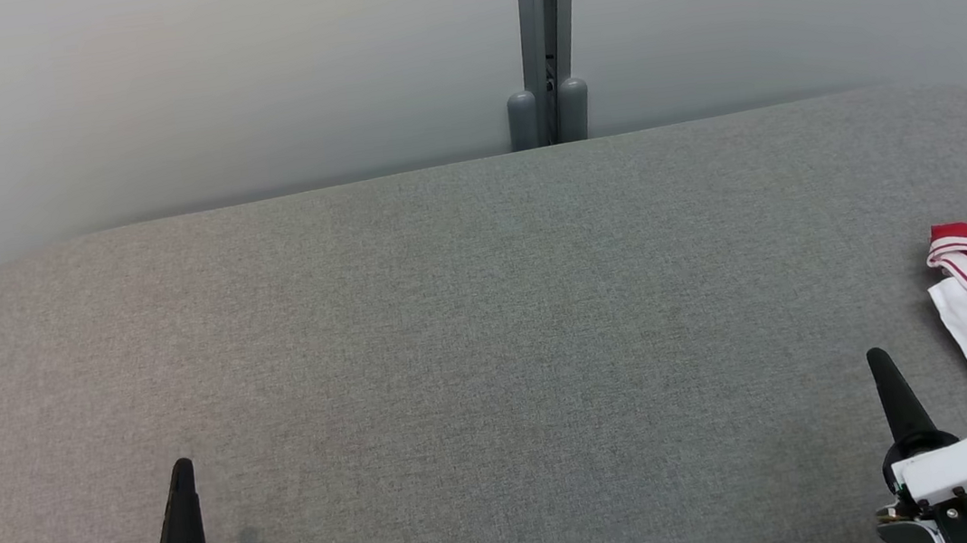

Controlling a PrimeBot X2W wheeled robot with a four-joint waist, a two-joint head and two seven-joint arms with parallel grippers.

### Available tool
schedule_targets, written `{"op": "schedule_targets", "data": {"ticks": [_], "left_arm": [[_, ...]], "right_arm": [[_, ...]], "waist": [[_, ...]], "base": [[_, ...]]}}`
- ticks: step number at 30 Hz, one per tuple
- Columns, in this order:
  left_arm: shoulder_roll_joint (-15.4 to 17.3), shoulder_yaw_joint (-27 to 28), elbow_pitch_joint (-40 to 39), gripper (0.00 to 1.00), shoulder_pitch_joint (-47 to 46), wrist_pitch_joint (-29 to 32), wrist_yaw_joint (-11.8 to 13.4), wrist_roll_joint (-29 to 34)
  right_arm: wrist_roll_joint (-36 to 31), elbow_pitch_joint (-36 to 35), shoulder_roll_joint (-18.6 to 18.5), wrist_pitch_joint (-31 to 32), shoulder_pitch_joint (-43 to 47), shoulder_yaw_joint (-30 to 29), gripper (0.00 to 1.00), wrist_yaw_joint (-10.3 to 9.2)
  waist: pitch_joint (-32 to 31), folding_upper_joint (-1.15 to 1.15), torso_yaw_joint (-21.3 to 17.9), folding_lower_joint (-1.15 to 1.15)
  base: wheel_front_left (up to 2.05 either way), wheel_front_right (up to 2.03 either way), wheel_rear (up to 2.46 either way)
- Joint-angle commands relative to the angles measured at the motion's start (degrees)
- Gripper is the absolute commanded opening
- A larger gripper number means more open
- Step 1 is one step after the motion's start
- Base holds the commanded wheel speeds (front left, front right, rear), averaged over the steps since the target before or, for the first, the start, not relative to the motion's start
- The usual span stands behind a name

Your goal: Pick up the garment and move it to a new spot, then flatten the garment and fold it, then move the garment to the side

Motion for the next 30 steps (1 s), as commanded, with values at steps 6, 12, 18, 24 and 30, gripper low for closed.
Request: {"op": "schedule_targets", "data": {"ticks": [6,12,18,24,30], "left_arm": [[0.4,0.5,-1.1,0.00,-2.0,1.1,-1.0,-4.9],[0.5,0.7,-1.4,0.00,-2.4,2.0,-1.4,-8.3],[0.5,0.9,-1.6,0.00,-2.9,2.8,-1.8,-11.6],[0.5,1.1,-1.9,0.00,-3.1,3.6,-2.2,-14.7],[0.5,1.3,-2.1,0.00,-3.5,4.2,-2.5,-17.1]], "right_arm": [[4.9,-1.4,-0.6,1.3,-1.2,-1.0,0.00,0.02],[8.3,-1.9,-0.6,2.2,-1.2,-1.5,0.00,0.02],[11.6,-2.4,-0.6,3.0,-1.2,-2.0,0.00,0.02],[14.7,-2.9,-0.7,3.8,-1.2,-2.5,0.00,0.02],[17.2,-3.2,-0.7,4.4,-1.2,-2.8,0.00,0.02]], "waist": [[0.0,0.00,0.1,0.00],[-0.1,0.00,0.3,0.00],[-0.1,0.00,0.4,0.00],[-0.1,0.00,0.5,0.00],[-0.1,0.00,0.6,0.00]], "base": [[0.00,0.00,0.00],[0.00,0.00,0.00],[0.00,0.00,0.00],[0.00,0.00,0.00],[0.00,0.00,0.00]]}}
